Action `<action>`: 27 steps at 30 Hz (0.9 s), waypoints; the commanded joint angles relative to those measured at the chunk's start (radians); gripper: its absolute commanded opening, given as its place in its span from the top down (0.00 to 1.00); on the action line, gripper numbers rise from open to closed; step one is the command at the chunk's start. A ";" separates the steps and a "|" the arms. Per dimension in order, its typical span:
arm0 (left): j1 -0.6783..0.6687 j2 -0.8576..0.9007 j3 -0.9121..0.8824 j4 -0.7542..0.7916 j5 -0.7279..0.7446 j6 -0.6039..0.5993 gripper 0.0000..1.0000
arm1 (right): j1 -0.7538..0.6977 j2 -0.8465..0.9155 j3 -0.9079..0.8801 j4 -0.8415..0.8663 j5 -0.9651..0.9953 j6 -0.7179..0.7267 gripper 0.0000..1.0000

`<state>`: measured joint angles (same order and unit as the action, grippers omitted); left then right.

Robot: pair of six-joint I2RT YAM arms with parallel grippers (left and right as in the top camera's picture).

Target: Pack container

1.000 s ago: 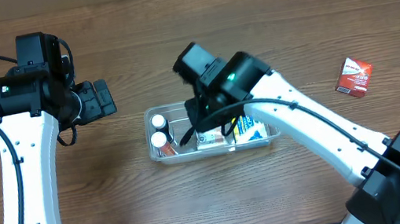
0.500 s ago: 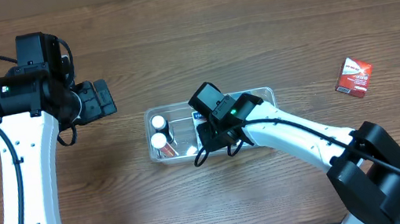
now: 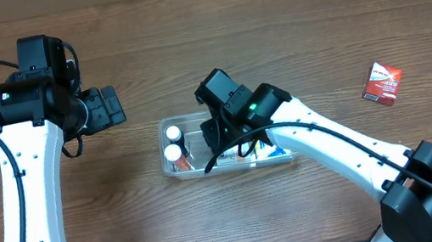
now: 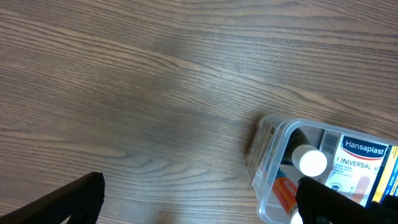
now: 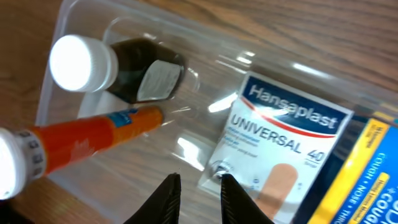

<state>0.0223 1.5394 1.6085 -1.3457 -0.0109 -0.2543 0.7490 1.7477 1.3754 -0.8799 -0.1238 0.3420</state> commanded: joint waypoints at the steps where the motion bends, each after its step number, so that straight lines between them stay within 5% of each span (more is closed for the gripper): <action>1: 0.003 -0.003 -0.005 0.004 0.001 0.016 0.00 | 0.044 0.043 0.010 0.023 -0.035 -0.010 0.76; 13: 0.003 -0.003 -0.005 0.003 0.001 0.020 0.00 | 0.058 0.164 -0.035 0.087 0.089 -0.002 0.68; 27: 0.003 -0.003 -0.005 0.007 0.000 0.023 0.00 | 0.002 0.194 -0.034 0.004 0.186 0.073 0.69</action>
<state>0.0223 1.5394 1.6085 -1.3453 -0.0109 -0.2535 0.7708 1.9182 1.3476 -0.8688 0.0055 0.3996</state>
